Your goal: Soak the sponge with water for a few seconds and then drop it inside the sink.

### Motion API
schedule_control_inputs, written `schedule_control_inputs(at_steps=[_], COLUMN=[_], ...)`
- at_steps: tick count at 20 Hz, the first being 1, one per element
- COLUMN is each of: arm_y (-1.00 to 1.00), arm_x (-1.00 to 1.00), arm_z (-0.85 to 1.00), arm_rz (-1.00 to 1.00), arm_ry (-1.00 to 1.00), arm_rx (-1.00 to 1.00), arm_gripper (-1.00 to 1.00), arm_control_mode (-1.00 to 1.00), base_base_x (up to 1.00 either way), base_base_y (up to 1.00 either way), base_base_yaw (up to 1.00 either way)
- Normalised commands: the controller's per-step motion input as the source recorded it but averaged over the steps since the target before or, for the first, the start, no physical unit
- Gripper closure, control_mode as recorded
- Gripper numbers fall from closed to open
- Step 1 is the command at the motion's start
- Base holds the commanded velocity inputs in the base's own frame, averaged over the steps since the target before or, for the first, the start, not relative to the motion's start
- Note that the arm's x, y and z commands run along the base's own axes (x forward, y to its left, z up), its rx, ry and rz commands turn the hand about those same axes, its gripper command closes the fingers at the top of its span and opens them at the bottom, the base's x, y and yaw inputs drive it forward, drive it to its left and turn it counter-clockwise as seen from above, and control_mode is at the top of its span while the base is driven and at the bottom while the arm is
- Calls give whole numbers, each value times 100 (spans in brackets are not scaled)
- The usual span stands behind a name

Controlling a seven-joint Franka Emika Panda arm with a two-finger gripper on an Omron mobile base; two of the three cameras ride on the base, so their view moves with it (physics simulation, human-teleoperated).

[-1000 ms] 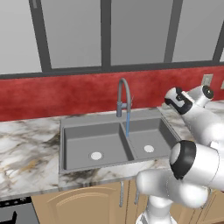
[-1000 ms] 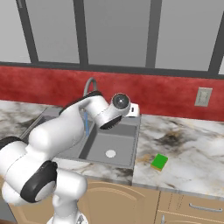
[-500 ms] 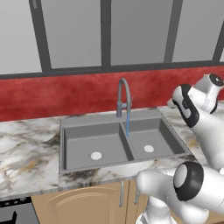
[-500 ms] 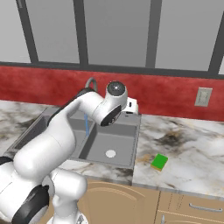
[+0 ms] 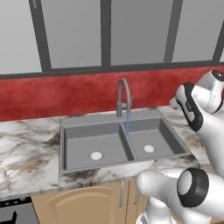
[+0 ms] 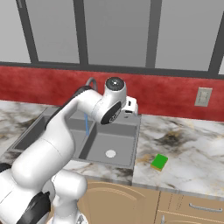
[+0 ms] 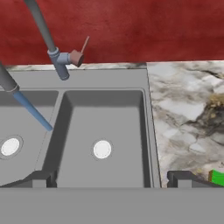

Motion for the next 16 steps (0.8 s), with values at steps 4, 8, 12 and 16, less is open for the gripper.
schedule_control_inputs(at_steps=[4, 8, 12, 16], arm_y=[-3, -6, -12, -10], arm_x=[-33, -43, -35, -13], arm_z=[-8, -2, -5, -13], arm_rz=[-2, -2, -2, -2], arm_ry=[7, 9, 12, 18], arm_rx=[-1, -5, -9, -11], arm_gripper=[-100, -100, -100, -100], arm_control_mode=[-100, -100, -100, -100], base_base_x=[0, 0, 0, 0], base_base_y=[0, 0, 0, 0], base_base_yaw=[0, 0, 0, 0])
